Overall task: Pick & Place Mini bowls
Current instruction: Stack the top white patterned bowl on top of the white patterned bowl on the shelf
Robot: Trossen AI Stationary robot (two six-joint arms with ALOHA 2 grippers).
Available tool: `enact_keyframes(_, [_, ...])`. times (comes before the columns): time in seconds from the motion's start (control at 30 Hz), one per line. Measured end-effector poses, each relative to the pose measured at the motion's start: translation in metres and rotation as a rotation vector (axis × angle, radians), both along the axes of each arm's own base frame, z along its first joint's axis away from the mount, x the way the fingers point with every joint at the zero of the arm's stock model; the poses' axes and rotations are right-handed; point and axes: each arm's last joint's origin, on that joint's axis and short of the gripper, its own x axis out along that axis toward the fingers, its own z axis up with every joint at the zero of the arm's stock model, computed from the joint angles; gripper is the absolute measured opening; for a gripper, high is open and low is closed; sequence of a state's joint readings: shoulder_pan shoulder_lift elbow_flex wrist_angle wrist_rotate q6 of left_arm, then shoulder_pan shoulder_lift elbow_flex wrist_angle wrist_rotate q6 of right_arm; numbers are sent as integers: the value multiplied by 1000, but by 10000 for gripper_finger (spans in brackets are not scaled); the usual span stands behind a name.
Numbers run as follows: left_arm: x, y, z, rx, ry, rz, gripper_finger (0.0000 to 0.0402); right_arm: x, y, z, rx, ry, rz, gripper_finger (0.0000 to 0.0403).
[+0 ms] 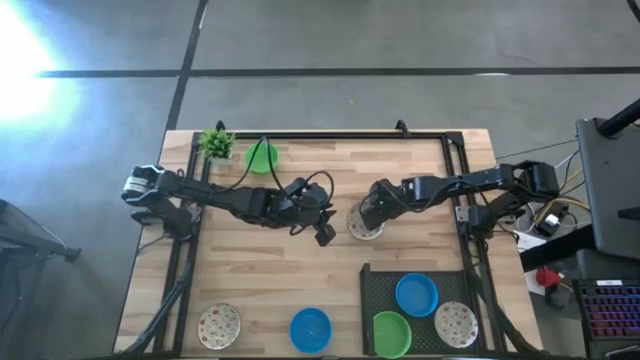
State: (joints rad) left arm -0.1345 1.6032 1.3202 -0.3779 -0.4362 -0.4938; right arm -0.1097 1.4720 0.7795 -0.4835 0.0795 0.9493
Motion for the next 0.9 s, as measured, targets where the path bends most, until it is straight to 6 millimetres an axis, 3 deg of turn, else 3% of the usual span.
enact_keyframes(0.37, [-1,0,-1,2,9,-1,87,-26,3,34,-8,-25,42,15])
enact_keyframes(0.67, [-1,0,-1,3,15,-1,87,-60,10,83,13,42,115,15])
enact_keyframes(0.9, [-1,0,-1,3,15,-1,87,-72,26,113,30,106,216,15])
